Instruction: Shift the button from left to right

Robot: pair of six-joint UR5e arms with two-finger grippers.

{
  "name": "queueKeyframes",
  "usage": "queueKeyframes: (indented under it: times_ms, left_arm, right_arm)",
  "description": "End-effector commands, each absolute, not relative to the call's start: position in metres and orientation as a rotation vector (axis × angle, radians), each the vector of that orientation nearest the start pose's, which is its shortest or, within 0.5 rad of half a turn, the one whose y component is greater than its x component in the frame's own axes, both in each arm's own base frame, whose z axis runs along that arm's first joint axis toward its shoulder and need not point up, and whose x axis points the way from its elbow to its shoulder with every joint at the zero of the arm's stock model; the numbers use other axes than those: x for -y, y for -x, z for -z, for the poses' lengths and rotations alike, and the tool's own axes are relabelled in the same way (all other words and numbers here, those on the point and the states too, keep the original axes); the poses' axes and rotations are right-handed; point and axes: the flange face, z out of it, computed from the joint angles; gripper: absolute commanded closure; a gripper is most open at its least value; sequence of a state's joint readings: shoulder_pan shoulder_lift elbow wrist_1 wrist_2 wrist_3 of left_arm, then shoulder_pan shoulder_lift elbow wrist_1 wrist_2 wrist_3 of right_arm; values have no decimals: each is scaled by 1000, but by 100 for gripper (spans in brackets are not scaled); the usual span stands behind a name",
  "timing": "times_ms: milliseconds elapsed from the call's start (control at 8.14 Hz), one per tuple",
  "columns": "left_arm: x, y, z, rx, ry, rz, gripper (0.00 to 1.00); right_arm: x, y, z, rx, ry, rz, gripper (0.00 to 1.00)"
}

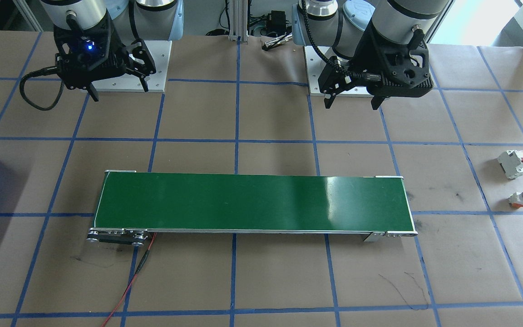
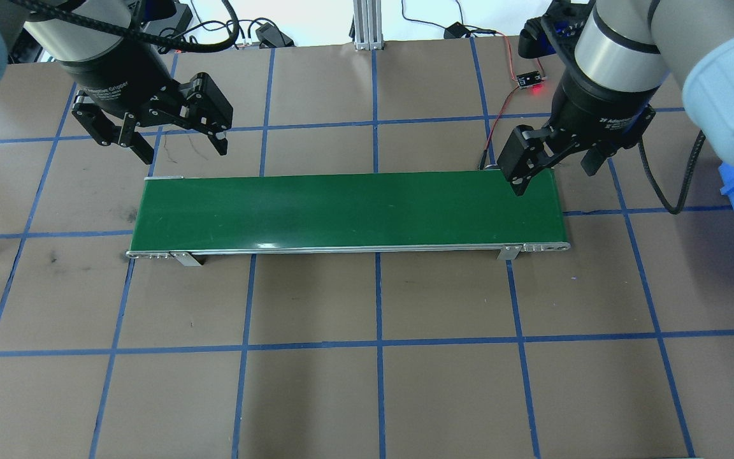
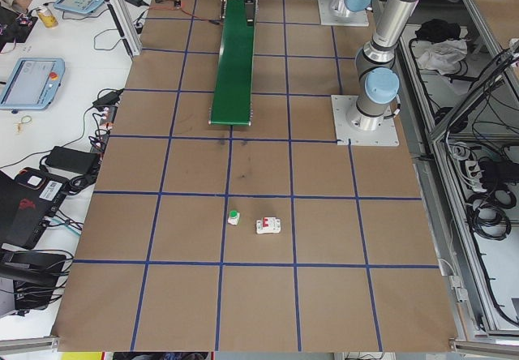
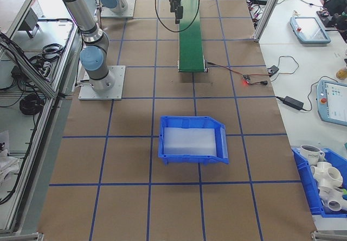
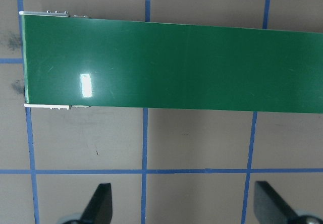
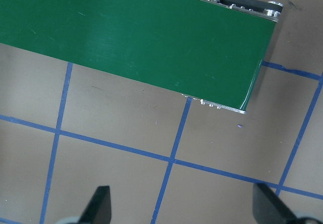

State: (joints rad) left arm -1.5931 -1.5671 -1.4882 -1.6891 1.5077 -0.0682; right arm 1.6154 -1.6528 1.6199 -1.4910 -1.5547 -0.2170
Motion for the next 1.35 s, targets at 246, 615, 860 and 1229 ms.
queueKeyframes:
  times_ms: [246, 615, 860, 1229]
  left_arm:
    - [492, 138, -523, -3211, 111, 46, 0]
    - [517, 28, -502, -3196, 307, 26, 0]
    - [518, -51, -504, -3189, 225, 51, 0]
    - [515, -144, -477, -3067, 135, -118, 0]
  right_arm:
    - [446, -155, -495, -3095, 405, -72, 0]
    - [446, -155, -495, -3096, 408, -72, 0]
    - [446, -155, -495, -3098, 408, -72, 0]
    - [446, -155, -495, -3096, 408, -72, 0]
